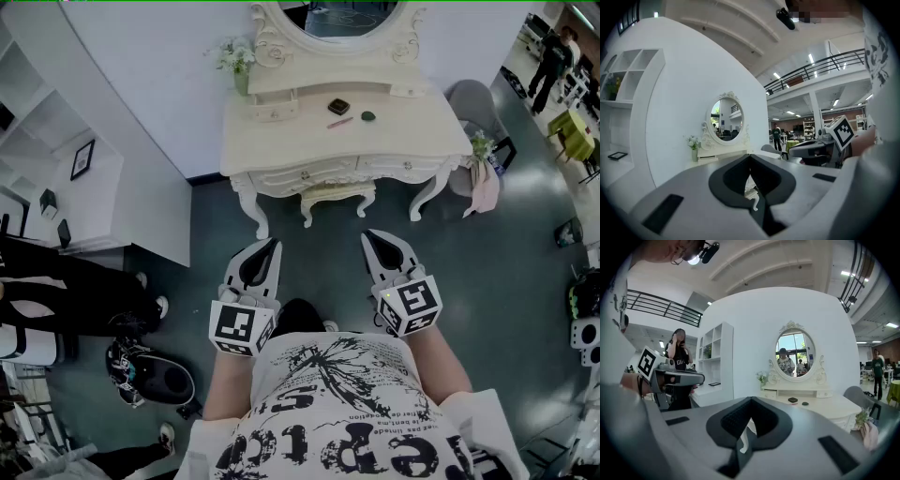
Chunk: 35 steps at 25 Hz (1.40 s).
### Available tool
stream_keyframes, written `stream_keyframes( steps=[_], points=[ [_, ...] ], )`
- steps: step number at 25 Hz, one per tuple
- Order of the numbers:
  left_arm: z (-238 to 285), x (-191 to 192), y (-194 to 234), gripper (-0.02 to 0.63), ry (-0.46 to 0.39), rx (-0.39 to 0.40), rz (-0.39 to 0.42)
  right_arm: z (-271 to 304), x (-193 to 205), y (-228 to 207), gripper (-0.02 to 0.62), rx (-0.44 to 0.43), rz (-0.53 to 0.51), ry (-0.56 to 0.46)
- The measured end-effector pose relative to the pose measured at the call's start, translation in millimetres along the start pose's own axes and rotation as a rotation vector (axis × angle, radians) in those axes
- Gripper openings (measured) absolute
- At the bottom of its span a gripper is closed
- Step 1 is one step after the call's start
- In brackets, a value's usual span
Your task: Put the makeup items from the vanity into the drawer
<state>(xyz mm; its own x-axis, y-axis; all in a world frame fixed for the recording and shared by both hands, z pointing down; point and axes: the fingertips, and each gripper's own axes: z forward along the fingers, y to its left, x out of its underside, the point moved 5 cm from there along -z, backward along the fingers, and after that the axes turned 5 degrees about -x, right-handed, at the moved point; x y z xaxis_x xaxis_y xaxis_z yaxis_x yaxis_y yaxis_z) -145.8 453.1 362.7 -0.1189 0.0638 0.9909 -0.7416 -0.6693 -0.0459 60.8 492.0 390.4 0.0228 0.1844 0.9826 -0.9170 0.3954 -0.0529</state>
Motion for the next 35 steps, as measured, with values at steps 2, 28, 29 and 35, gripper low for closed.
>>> stream_keyframes(
  steps=[2, 28, 29, 35],
  points=[
    [0.7, 0.0, 0.3, 0.019, 0.001, -0.001, 0.000, -0.7, 0.2, -0.6, 0.017, 0.000, -0.001, 0.001],
    [42.7, 9.7, 17.8, 0.020, 0.056, -0.031, -0.026, 38.8, 9.8, -47.7, 0.018, 0.017, 0.052, 0.025],
    [47.5, 11.5, 22.4, 0.020, 0.060, -0.035, -0.028, 44.2, 10.7, -51.4, 0.018, 0.020, 0.055, 0.022],
    [88.8, 16.1, 61.8, 0.020, 0.066, -0.035, -0.041, 95.1, 9.0, -75.4, 0.018, 0.035, 0.062, 0.037]
  ],
)
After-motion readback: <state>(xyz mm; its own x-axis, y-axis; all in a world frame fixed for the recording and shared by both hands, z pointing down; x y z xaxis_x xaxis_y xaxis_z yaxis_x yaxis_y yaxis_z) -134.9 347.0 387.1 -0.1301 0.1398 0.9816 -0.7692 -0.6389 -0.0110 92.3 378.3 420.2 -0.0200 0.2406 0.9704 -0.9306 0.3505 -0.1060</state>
